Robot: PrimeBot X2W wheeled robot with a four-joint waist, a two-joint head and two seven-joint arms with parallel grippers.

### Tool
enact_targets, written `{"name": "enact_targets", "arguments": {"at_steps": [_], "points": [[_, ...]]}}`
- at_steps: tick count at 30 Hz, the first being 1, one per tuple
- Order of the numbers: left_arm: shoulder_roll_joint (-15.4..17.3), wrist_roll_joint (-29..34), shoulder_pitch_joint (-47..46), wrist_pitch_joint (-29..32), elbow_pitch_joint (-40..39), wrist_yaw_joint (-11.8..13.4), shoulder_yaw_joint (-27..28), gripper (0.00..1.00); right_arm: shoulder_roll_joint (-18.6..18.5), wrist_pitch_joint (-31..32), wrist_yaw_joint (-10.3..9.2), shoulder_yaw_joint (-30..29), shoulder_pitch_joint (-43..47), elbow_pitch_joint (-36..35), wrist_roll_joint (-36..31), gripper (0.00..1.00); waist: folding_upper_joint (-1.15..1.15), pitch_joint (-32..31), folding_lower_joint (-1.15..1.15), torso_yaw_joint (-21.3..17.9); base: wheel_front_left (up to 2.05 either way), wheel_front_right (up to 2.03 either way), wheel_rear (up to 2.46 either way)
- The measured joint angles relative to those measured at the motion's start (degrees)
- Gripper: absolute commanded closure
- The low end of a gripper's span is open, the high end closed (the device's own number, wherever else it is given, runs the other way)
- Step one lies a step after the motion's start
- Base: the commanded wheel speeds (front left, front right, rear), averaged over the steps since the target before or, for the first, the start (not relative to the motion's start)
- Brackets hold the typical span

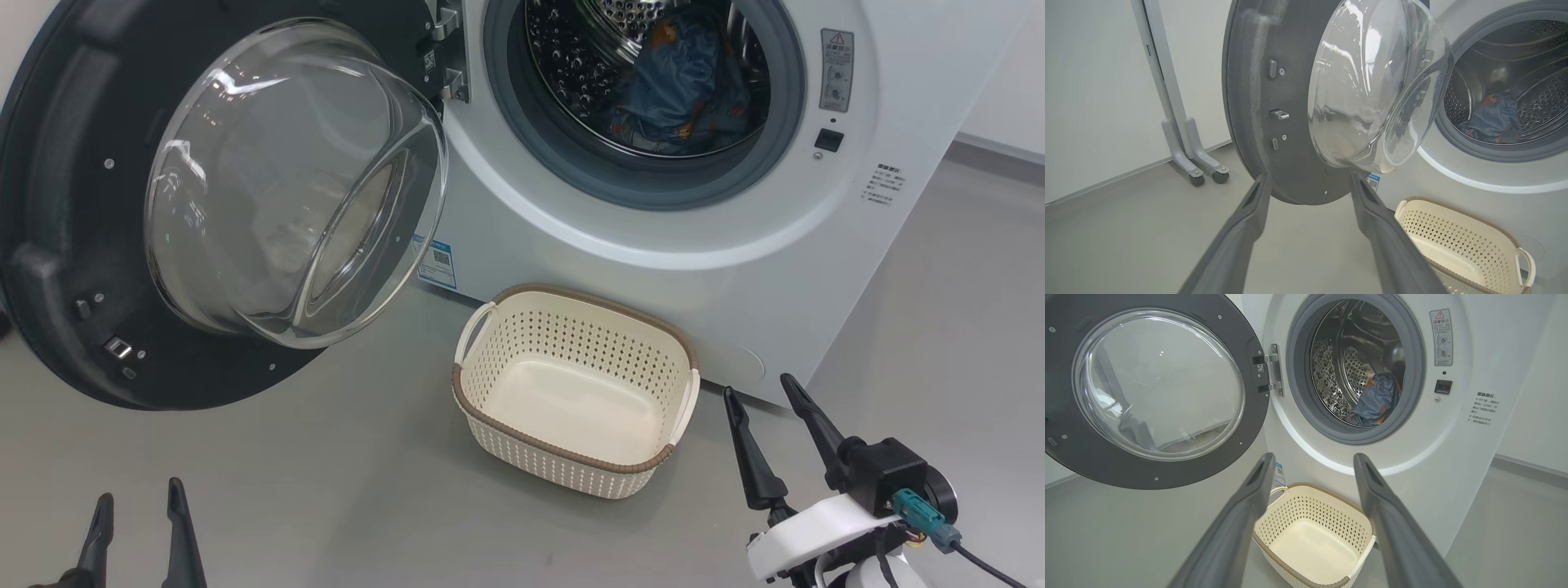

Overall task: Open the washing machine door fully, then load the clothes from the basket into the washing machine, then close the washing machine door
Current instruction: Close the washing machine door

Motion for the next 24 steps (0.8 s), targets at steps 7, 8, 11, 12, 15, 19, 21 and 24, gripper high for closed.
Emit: {"name": "enact_targets", "arguments": {"at_steps": [7, 8, 11, 12, 15, 19, 21, 24], "points": [[0.0, 0.0, 0.2, 0.0, -0.4, 0.1, 0.1, 0.00, 0.0, 0.0, 0.00, 0.2, 0.0, 0.1, 0.0, 0.00, 0.00, 0.4, 0.00, 0.1, 0.00, 0.00, 0.00], [0.0, 0.0, 0.2, 0.0, -0.5, 0.1, 0.1, 0.00, 0.0, 0.0, 0.00, 0.2, 0.0, 0.1, 0.0, 0.00, 0.00, 0.5, 0.00, 0.1, 0.00, 0.00, 0.00], [0.0, -1.0, 0.2, 0.0, -0.7, 0.1, 0.1, 0.78, 0.0, 0.0, 0.00, 0.2, -0.1, 0.2, 0.0, 0.00, 0.00, 0.6, 0.00, 0.2, 0.00, 0.00, 0.00], [0.0, -1.6, 0.2, 0.0, -0.8, 0.1, 0.1, 1.00, 0.0, 0.0, 0.00, 0.2, -0.1, 0.3, 0.0, 0.00, 0.00, 0.6, 0.00, 0.2, 0.00, 0.00, 0.00], [0.0, -2.5, 0.2, 0.0, -0.8, 0.1, 0.1, 1.00, 0.0, 0.0, 0.00, 0.2, -0.1, 0.3, 0.0, 0.00, 0.00, 0.6, 0.00, 0.1, 0.00, 0.00, 0.00], [0.0, -5.5, 0.2, 0.0, -1.0, 0.1, 0.5, 1.00, 0.0, 0.0, 0.00, 0.1, -0.1, 0.3, 0.0, 0.00, 0.00, 0.7, 0.00, 0.1, 0.00, 0.00, 0.00], [0.0, -6.7, 0.2, 0.0, -1.3, 0.1, 0.8, 1.00, 0.0, 0.0, 0.00, 0.0, -0.1, 0.3, 0.0, 0.00, 0.00, 0.7, 0.00, 0.1, 0.00, 0.00, 0.00], [-0.1, -8.7, -0.1, 0.0, -1.8, 0.0, 2.3, 1.00, 0.0, 0.0, 0.00, -0.1, -0.1, 0.3, 0.0, 0.00, 0.00, 0.8, 0.00, 0.0, 0.00, 0.00, 0.00]]}}
